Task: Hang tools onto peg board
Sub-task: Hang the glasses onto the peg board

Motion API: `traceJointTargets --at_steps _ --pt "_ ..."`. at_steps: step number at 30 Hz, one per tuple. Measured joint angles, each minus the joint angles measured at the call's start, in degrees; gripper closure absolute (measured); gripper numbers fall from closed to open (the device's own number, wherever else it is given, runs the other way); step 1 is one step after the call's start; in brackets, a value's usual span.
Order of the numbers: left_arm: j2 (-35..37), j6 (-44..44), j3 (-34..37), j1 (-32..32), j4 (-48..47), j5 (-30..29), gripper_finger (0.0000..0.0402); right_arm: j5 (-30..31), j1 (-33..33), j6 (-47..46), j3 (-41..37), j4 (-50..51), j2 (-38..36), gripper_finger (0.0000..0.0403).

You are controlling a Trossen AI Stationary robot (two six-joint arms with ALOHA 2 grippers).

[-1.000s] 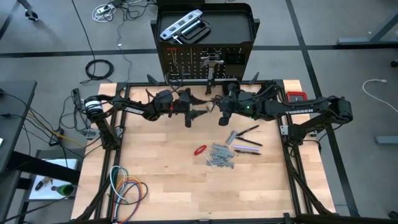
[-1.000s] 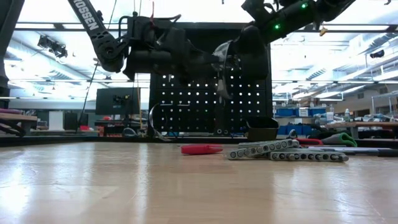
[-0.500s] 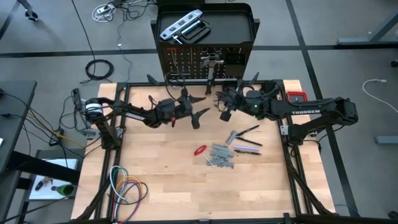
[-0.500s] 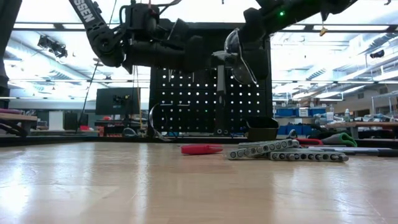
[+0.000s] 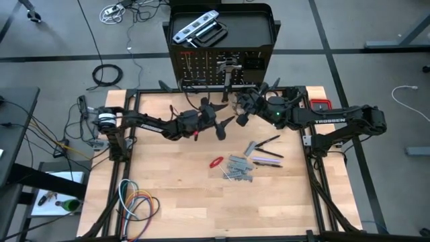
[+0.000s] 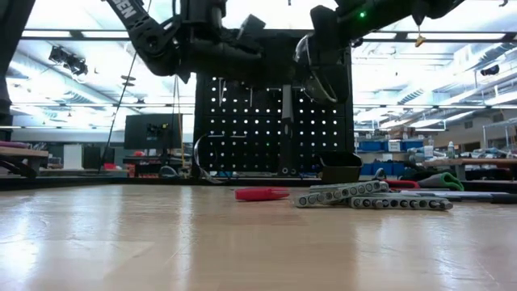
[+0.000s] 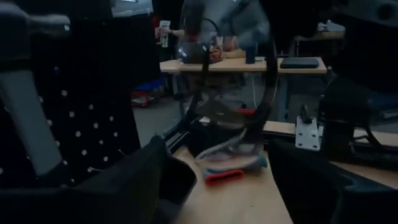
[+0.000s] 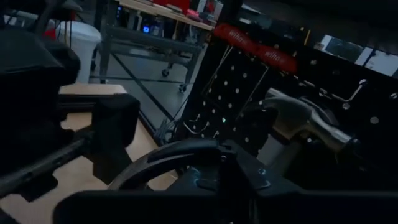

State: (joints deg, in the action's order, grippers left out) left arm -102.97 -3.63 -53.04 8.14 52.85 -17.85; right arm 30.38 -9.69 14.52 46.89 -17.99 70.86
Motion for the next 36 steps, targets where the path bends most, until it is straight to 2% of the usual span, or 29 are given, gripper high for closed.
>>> traceJointTargets --at_steps 6,14,23,31,36 --pt "-3.9 4.4 -2.8 0.1 -0.1 -0.1 0.0074 -0.4 0.1 -0.9 0.0 0.2 0.7 0.035" --pt "-5.3 3.6 -4.3 0.1 0.0 -1.6 0.0065 -0.5 1.6 -0.9 0.0 0.0 0.9 0.0379" --pt "-5.3 -0.1 -4.3 0.1 0.0 -3.8 0.0113 -0.7 2.5 -2.5 0.0 -0.4 0.9 0.0355" --pt "-5.3 -1.1 -4.3 0.1 -0.1 -4.8 0.018 -2.6 2.5 -3.5 0.0 -0.4 0.9 0.0375" --pt "-5.3 -3.4 -4.3 0.1 -1.2 -4.7 0.0209 -2.6 2.5 -2.3 0.0 -0.1 0.9 0.0367"
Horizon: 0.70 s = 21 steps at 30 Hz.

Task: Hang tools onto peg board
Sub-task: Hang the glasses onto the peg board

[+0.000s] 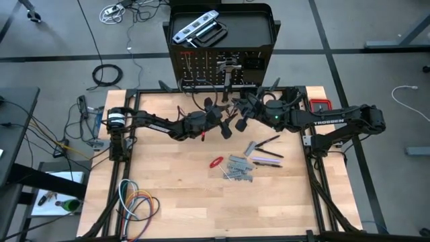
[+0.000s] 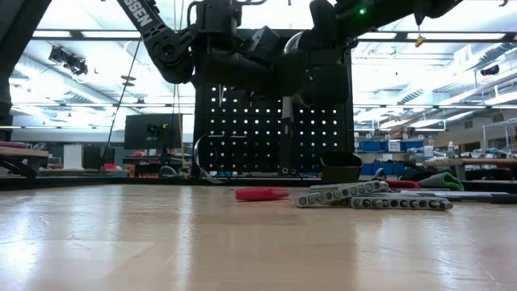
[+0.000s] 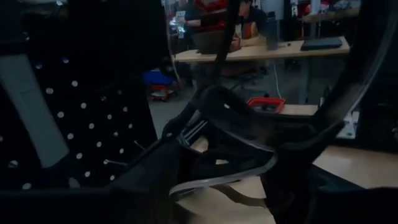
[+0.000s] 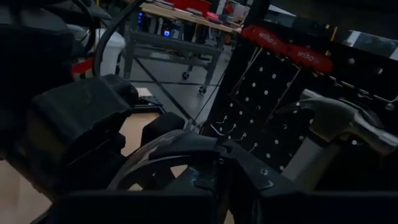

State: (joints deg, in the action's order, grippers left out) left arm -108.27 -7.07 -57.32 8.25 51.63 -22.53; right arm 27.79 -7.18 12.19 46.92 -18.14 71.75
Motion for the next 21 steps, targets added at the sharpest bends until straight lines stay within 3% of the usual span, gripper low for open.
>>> traceJointTargets --at_steps 13,21 --pt "0.1 -0.2 0.1 0.0 -3.3 -1.6 0.0193 1.1 -0.2 9.1 0.0 4.4 0.0 0.0326" --pt "0.1 2.1 0.1 0.0 -4.5 -1.6 0.0197 2.9 -2.8 13.4 0.0 9.0 0.0 0.0281"
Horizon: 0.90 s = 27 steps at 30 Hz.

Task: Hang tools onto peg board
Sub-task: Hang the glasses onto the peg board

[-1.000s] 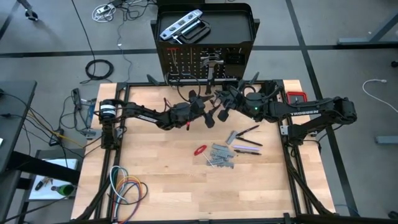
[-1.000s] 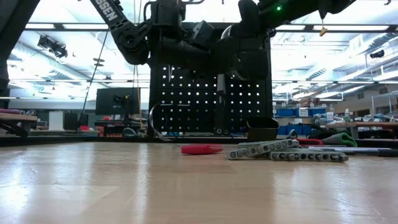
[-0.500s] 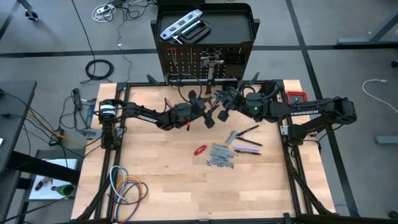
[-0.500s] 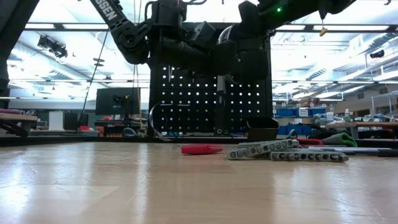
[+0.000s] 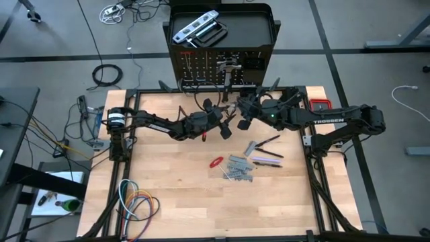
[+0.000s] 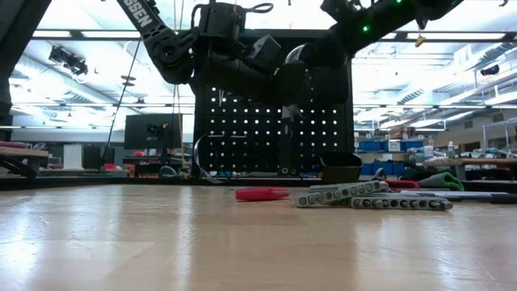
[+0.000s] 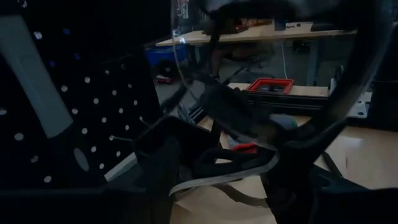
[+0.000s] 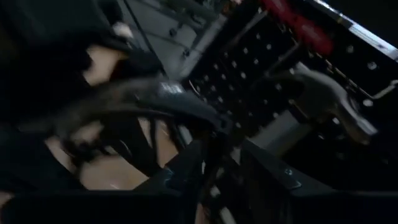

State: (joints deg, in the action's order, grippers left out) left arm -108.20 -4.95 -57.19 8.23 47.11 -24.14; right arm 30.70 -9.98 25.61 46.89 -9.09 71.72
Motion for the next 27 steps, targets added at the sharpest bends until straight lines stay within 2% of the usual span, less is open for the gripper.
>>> traceJointTargets --at_steps 6,10,16,21,27 --pt "0.0 0.9 0.0 0.0 -1.8 0.0 0.0197 6.1 -1.9 4.0 0.0 2.0 0.0 0.0247" --pt "0.0 2.6 0.0 0.0 -2.2 0.0 0.0198 7.2 -2.5 4.4 0.0 2.5 0.0 0.0235" --pt "1.0 5.4 0.0 0.1 -4.5 -0.3 0.0198 6.4 -1.5 4.0 0.0 3.4 0.0 0.0229" --pt "6.4 6.5 0.0 1.3 -13.2 -3.3 0.0198 3.5 -0.6 3.0 0.0 5.2 0.0 0.0228" --pt "10.5 6.9 0.0 3.2 -20.5 -3.4 0.0198 1.2 -0.6 -0.9 0.0 7.1 -1.1 0.0228"
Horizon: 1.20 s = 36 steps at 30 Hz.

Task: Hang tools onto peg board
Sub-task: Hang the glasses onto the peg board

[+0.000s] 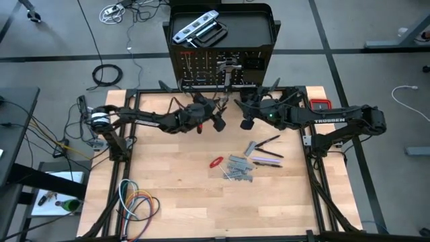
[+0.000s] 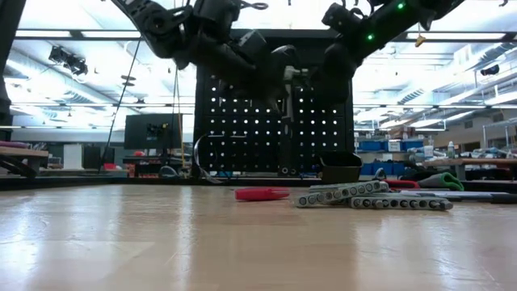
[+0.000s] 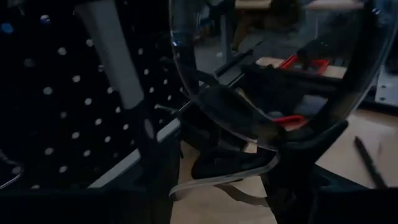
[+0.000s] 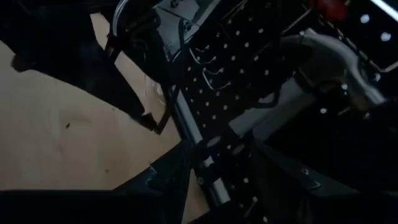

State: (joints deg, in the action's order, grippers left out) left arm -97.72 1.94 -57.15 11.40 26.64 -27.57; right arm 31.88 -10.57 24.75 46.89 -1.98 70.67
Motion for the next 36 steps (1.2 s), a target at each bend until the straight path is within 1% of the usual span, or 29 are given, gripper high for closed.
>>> traceJointTargets --at_steps 4,6,10,11,13,16,20,23,25,26,28,30,34,36 --pt "0.0 0.3 0.9 1.6 -1.2 0.4 0.0198 -1.5 0.6 -5.3 0.0 3.6 -2.5 0.0229" --pt "0.0 1.6 1.2 2.7 -2.0 2.0 0.0198 -4.5 1.1 -10.1 0.0 5.9 -3.7 0.0228" --pt "0.9 4.2 1.4 4.4 -9.9 6.9 0.0198 -13.7 2.8 -22.1 0.0 14.1 -4.4 0.0229" --pt "1.1 4.2 1.4 4.6 -10.9 7.5 0.0198 -14.8 3.4 -24.4 -0.2 15.9 -4.3 0.0229" --pt "2.0 4.3 1.8 5.0 -13.2 7.6 0.0198 -14.9 5.1 -27.9 -1.5 16.8 -4.3 0.023" --pt "3.5 4.4 3.0 5.4 -13.3 7.5 0.0198 -12.5 7.7 -31.6 -5.6 10.7 -4.2 0.023" --pt "6.4 4.8 5.0 5.5 -13.1 6.9 0.0198 -9.1 9.5 -32.9 -12.8 -5.0 -4.2 0.023" --pt "8.3 5.3 7.3 5.5 -13.1 3.4 0.0197 -7.4 9.2 -32.3 -18.5 -15.8 -4.2 0.023" --pt "9.2 5.9 8.9 5.9 -10.8 0.1 0.0197 -7.4 8.5 -31.4 -22.1 -21.0 -4.2 0.023" --pt "9.3 6.2 9.9 6.3 -9.0 -1.0 0.0197 -7.4 8.1 -31.2 -23.7 -23.1 -4.2 0.023" --pt "9.3 7.4 11.3 7.5 -4.8 -1.4 0.0197 -7.4 7.3 -31.1 -26.5 -27.4 -4.2 0.023" --pt "8.9 9.3 12.1 9.0 -3.4 -1.3 0.0197 -7.4 6.6 -31.0 -28.1 -30.4 -4.2 0.023" --pt "6.8 13.1 12.2 12.4 -3.2 -1.2 0.0197 -7.4 5.4 -29.3 -28.5 -31.8 -4.2 0.023" --pt "5.4 14.4 12.2 13.6 -1.0 -0.8 0.0197 -7.4 5.2 -28.0 -28.3 -32.2 -4.2 0.023"
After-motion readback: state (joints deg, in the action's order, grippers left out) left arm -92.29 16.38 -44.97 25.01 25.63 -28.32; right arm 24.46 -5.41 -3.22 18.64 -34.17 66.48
